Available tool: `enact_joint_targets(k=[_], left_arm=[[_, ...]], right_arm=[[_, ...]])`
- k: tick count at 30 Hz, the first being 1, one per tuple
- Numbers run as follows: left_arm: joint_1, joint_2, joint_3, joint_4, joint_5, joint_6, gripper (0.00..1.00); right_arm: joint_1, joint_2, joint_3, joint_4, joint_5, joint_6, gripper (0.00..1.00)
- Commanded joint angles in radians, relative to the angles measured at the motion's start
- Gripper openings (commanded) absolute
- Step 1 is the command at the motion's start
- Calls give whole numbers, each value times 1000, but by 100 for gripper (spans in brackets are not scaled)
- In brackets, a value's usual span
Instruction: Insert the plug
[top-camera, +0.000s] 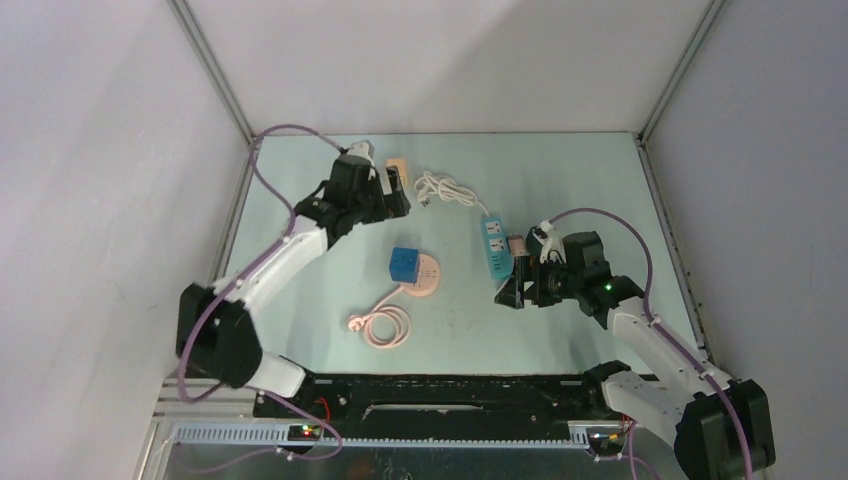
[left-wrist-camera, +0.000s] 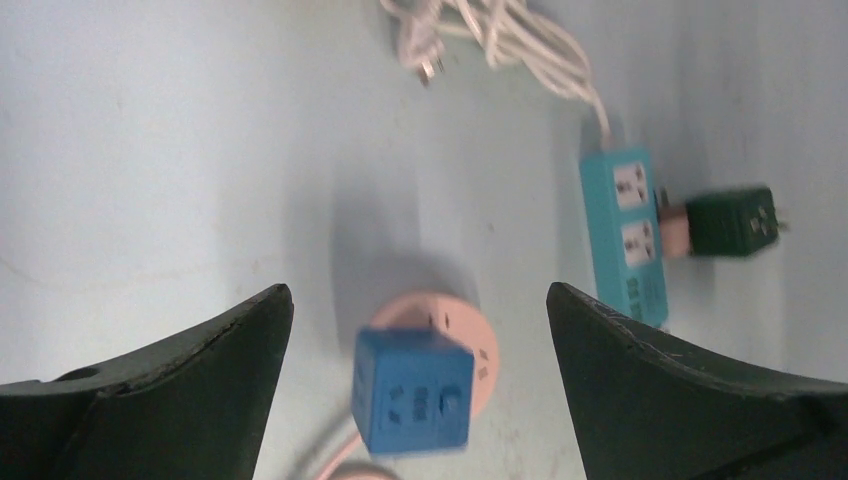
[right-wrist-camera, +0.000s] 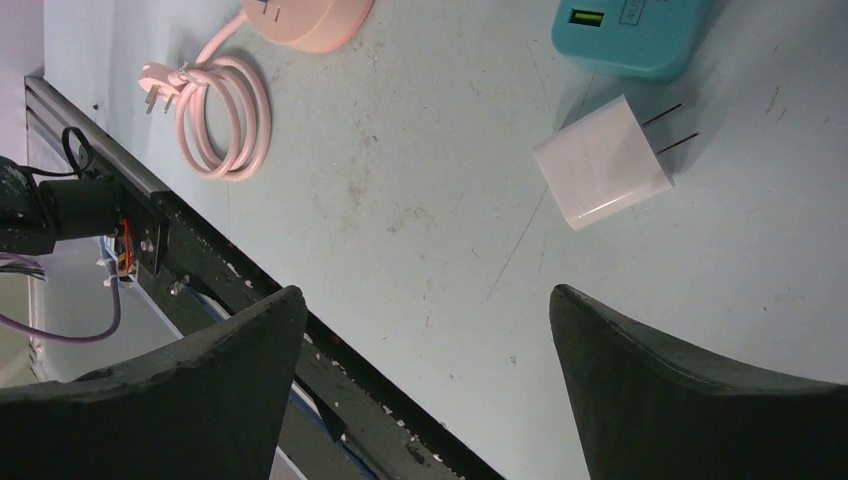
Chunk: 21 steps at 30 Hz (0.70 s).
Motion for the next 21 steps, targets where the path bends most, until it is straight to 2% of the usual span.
enact_joint_targets(k=[1, 8, 16, 18, 21], left_arm=[[33, 190, 204, -35, -70, 83, 100], [49, 532, 571, -141, -205, 188, 100], [73, 948, 1116, -384, -308, 193, 100], [89, 993, 1176, -411, -300, 159, 100], [118, 1006, 1135, -352, -243, 124, 100]], right_arm=[[-9, 8, 20, 14, 9, -17, 94], [-15, 34, 20, 36, -5, -17, 94], [-18, 78, 20, 60, -34, -12, 94], [-19, 91, 20, 70, -33, -16, 94], [-22, 118, 20, 92, -50, -21, 94]])
